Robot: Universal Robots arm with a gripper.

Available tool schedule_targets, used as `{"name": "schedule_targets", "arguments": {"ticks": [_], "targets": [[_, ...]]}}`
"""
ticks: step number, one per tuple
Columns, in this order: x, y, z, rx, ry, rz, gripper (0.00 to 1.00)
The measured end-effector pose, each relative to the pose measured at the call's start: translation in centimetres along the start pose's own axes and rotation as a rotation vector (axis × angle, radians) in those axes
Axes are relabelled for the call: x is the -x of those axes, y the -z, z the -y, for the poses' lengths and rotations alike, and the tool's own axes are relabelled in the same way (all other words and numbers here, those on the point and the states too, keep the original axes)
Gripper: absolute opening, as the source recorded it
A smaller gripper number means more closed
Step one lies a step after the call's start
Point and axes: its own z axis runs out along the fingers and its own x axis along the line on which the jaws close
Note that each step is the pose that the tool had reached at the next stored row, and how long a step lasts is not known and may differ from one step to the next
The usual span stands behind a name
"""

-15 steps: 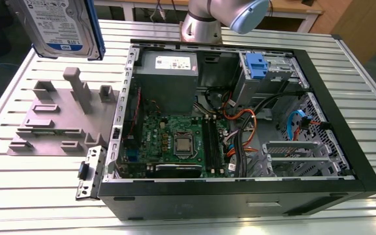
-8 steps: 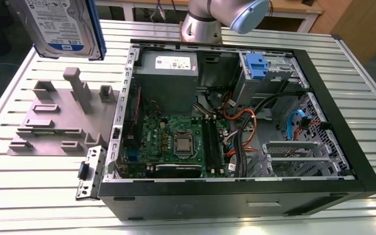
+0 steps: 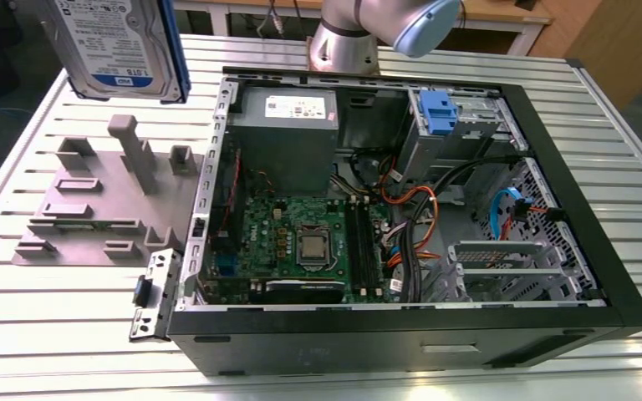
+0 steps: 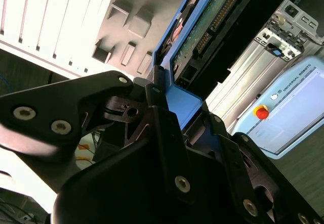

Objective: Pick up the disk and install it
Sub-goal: 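Pick up the disk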

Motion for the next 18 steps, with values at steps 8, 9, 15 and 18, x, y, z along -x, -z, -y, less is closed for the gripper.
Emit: {"name": "schedule_targets", "arguments": {"ticks": [8,9,15,18], "targets": [[0.02,0.02,0.74,0.0,0.0,0.0,0.36],[0.02,0.02,0.82,0.0,0.0,0.0001,0.36],[0.03,0.03,1.04,0.0,0.0,0.0,0.36],[0.03,0.03,1.1,0.0,0.0,0.0,0.36]]}}
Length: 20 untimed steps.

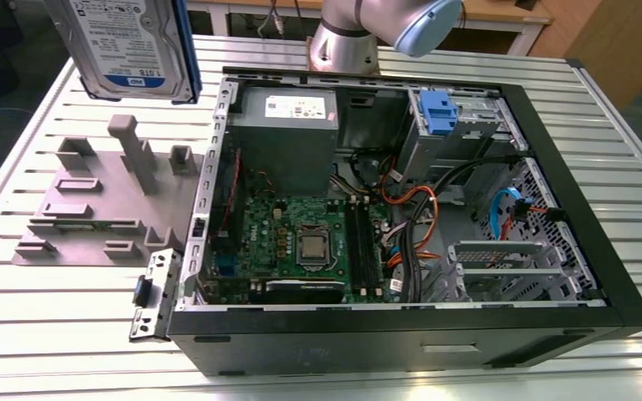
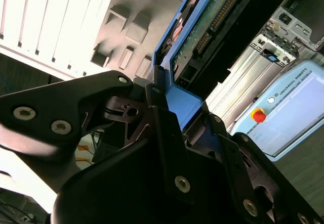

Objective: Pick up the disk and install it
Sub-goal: 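Pick up the disk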

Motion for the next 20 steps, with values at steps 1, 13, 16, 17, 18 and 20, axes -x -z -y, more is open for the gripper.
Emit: {"name": "schedule_targets", "arguments": {"ticks": [1,13,16,17,18,20], "targets": [[0.0,0.0,0.04,0.0,0.0,0.0,0.36],[0.01,0.01,0.37,0.0,0.0,0.0,0.36],[0.01,0.01,0.45,0.0,0.0,0.0,0.36],[0.01,0.01,0.48,0.0,0.0,0.0,0.36],[0.01,0.01,0.51,0.0,0.0,0.0,0.36],[0.01,0.02,0.54,0.0001,0.0,0.0,0.36]]}}
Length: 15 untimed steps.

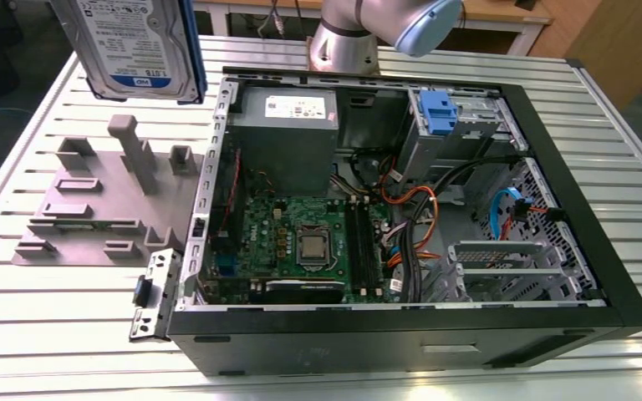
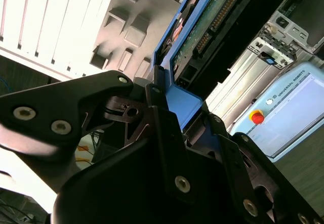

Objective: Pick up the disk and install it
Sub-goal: 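Pick up the disk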

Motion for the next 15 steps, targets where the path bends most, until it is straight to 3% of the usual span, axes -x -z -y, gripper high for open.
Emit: {"name": "schedule_targets", "arguments": {"ticks": [7,15], "targets": [[-0.02,0.0,0.05,-0.0001,0.0,0.0,0.36],[-0.6,-0.01,0.32,0.0,0.0,0.0,0.36]]}}
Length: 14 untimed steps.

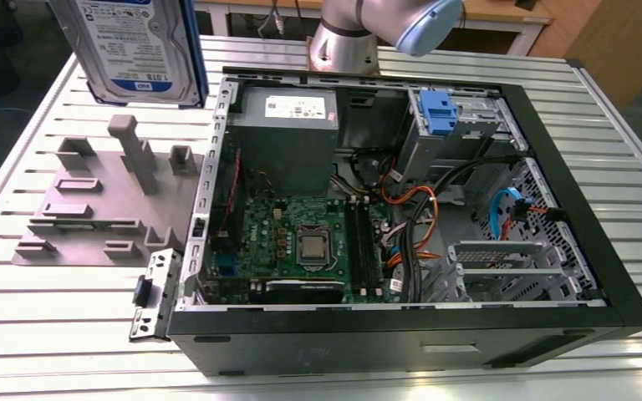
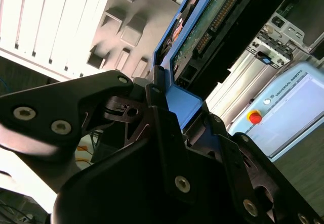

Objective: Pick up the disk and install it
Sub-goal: 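Pick up the disk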

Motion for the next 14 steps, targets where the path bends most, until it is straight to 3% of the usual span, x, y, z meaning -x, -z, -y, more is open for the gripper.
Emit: {"name": "schedule_targets", "arguments": {"ticks": [14], "targets": [[0.0,0.01,1.57,-0.0001,0.0,0.0001,0.36]]}}
